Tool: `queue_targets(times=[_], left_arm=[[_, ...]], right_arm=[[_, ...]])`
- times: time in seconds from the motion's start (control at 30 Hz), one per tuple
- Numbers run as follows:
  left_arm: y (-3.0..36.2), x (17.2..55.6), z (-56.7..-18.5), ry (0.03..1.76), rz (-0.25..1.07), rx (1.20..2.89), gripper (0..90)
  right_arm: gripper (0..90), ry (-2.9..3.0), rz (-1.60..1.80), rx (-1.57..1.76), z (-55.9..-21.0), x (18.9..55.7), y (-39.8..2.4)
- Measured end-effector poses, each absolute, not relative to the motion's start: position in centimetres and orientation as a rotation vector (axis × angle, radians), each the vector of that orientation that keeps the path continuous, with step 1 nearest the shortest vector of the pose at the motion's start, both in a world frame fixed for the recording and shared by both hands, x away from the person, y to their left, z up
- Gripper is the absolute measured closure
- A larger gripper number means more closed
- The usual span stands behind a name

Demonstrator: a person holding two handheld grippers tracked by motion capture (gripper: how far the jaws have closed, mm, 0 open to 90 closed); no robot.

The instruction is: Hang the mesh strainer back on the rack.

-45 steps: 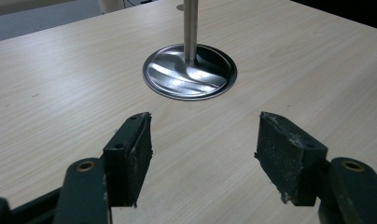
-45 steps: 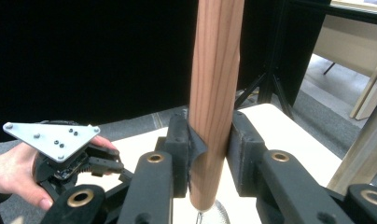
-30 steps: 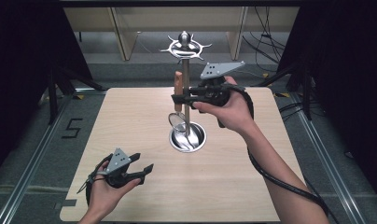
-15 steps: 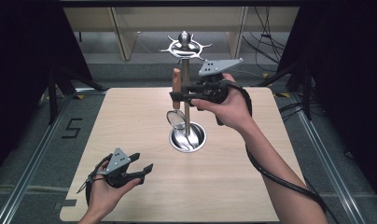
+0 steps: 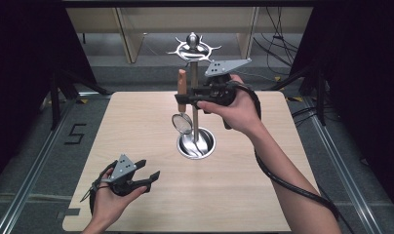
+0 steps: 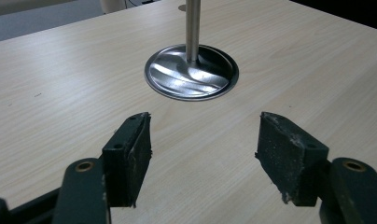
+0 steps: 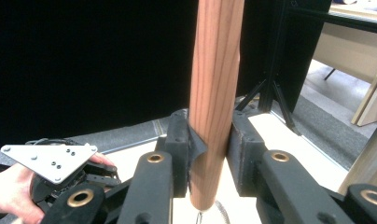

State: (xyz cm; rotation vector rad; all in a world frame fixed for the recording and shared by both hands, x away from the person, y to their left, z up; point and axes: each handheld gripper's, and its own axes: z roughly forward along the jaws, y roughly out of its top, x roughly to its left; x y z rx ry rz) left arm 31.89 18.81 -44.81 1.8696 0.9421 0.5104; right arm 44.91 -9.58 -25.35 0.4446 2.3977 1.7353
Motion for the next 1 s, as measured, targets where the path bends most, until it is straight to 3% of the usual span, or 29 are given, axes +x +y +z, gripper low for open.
queue_targets(times=[1.0], left_arm=[[18.8,31.9,-44.8,0.941,0.509,1.871,34.2]], right_arm=[[73.4,2.386,1.784,0.486,-24.6,46.2,-9.5]])
